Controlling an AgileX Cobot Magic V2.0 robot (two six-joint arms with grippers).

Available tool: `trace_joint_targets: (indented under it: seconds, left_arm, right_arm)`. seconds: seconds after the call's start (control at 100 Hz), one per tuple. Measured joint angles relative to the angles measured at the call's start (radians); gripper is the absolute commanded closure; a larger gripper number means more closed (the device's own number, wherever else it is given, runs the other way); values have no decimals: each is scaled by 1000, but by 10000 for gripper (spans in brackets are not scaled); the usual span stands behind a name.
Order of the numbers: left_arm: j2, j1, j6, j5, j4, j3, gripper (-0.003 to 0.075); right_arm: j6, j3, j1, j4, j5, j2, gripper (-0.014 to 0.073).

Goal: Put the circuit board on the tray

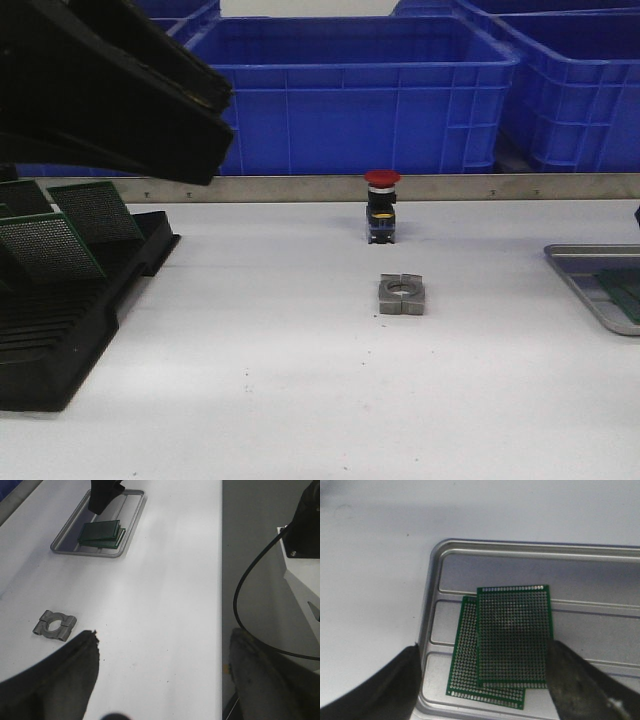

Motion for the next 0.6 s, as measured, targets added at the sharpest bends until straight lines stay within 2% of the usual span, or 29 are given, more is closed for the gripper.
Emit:
trace_joint_targets:
  seconds: [0.1, 0.15, 0.22, 0.34, 0.36, 0.6]
  left_arm:
    - [-2, 0, 0, -7, 0, 0, 258]
    - [-4, 0, 0, -22, 0, 0, 320]
    - [-17, 0, 0, -57, 11, 0, 444]
    - [-58, 0, -14, -131, 54, 0, 695]
    - [-67, 0, -22, -146, 60, 0, 736]
    - [-175, 17, -194, -292, 164, 0, 737]
  right_arm:
    - [0, 0, 0, 0, 14, 0, 30]
    - [0, 0, 0, 0, 31, 0, 99]
    - [-17, 0, 0, 0, 66, -5, 282]
    - [-55, 0, 0, 0, 128, -47, 663]
    - [-61, 0, 0, 0, 138, -54, 664]
    - [-92, 0, 0, -2, 193, -188, 653]
